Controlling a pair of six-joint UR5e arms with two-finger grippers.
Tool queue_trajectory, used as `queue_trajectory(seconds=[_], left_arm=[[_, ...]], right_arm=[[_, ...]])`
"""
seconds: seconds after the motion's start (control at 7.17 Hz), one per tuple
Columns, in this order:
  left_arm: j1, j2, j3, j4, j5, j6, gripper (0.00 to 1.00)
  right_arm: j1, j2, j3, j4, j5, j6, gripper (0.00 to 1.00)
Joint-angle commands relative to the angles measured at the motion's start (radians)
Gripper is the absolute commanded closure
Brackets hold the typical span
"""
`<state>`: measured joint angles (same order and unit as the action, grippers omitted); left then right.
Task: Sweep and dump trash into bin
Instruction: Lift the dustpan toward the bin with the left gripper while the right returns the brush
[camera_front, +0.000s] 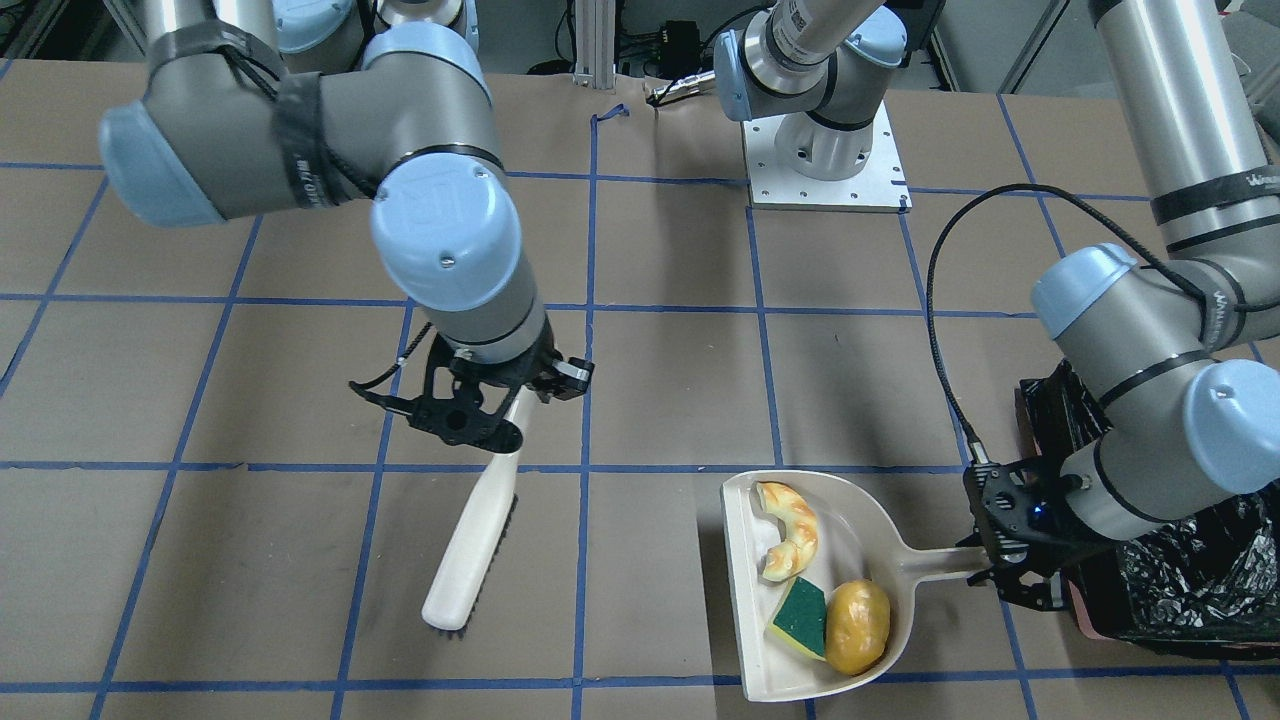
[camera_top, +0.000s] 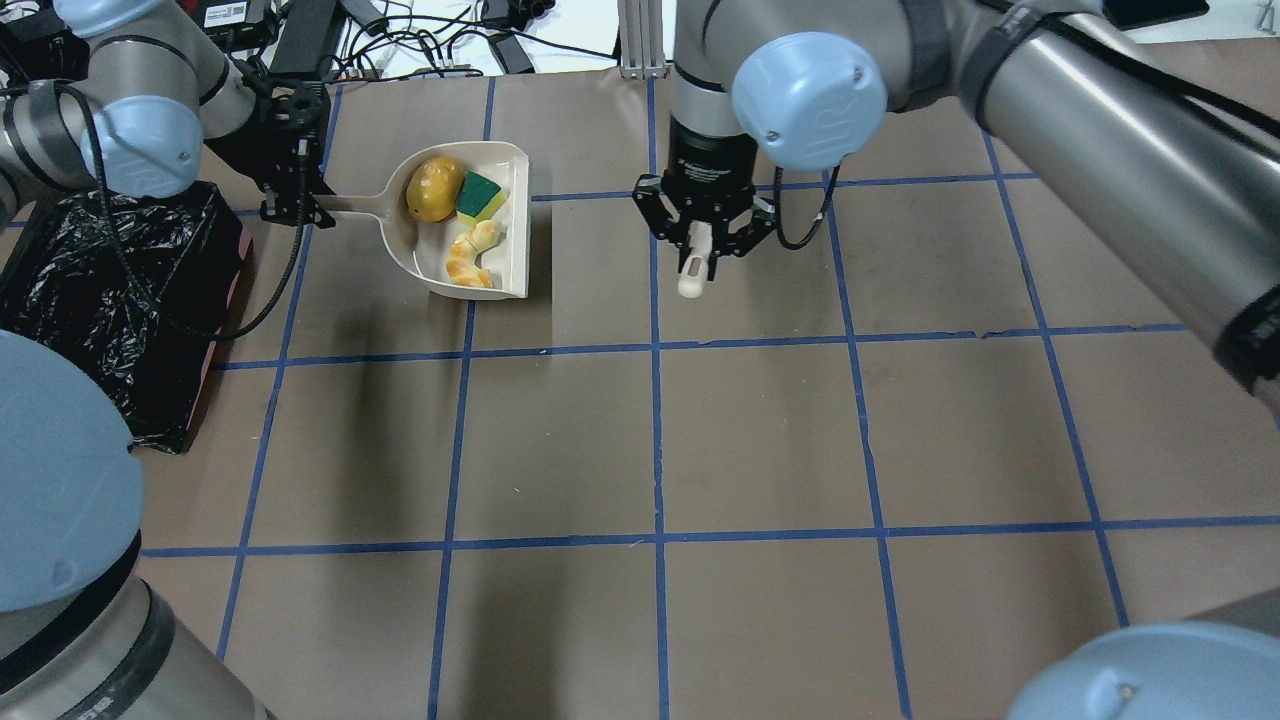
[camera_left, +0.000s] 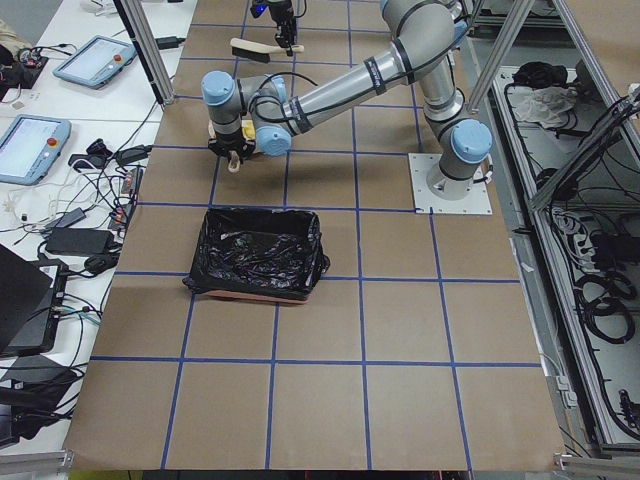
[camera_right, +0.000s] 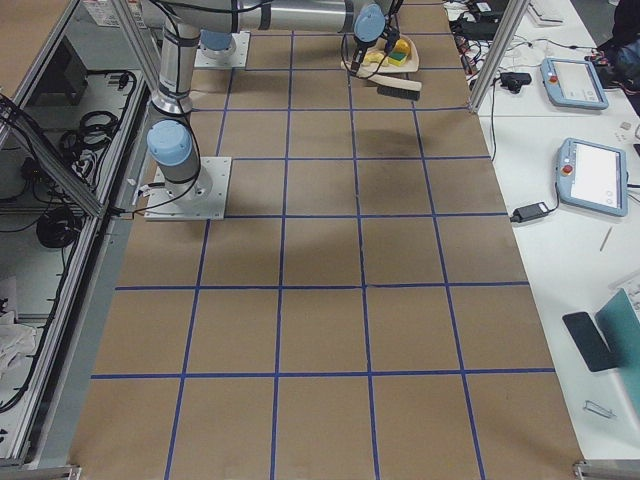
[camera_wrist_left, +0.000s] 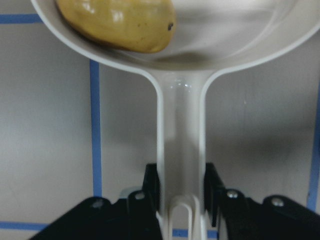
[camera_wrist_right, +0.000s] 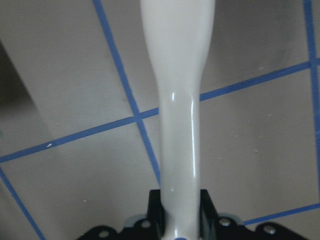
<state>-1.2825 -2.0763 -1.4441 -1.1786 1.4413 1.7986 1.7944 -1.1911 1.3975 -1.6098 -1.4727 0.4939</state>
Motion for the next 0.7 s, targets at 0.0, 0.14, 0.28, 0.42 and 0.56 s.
queue_trajectory(seconds=[0.0,0.14,0.28,0.42,0.56], left_arm=[[0.086,0.063,0.02,-0.111,0.001,0.021,0.76],[0.135,0.091,0.036,-0.162,-0.001,0.057,0.76],[0.188,0.116,0.048,-0.215,-0.001,0.089,0.76],[0.248,0.143,0.06,-0.257,-0.001,0.116,0.76],[0.306,0.168,0.077,-0.297,0.001,0.134,0.76]], right_arm=[[-0.175,-0.057,0.144,-0.01,-0.101,-0.255,1.0],[-0.25,-0.073,0.168,-0.013,-0.11,-0.352,1.0],[-0.326,-0.084,0.172,-0.01,-0.15,-0.514,1.0],[-0.433,-0.084,0.176,-0.015,-0.153,-0.661,1.0],[-0.513,-0.075,0.179,-0.015,-0.149,-0.726,1.0]])
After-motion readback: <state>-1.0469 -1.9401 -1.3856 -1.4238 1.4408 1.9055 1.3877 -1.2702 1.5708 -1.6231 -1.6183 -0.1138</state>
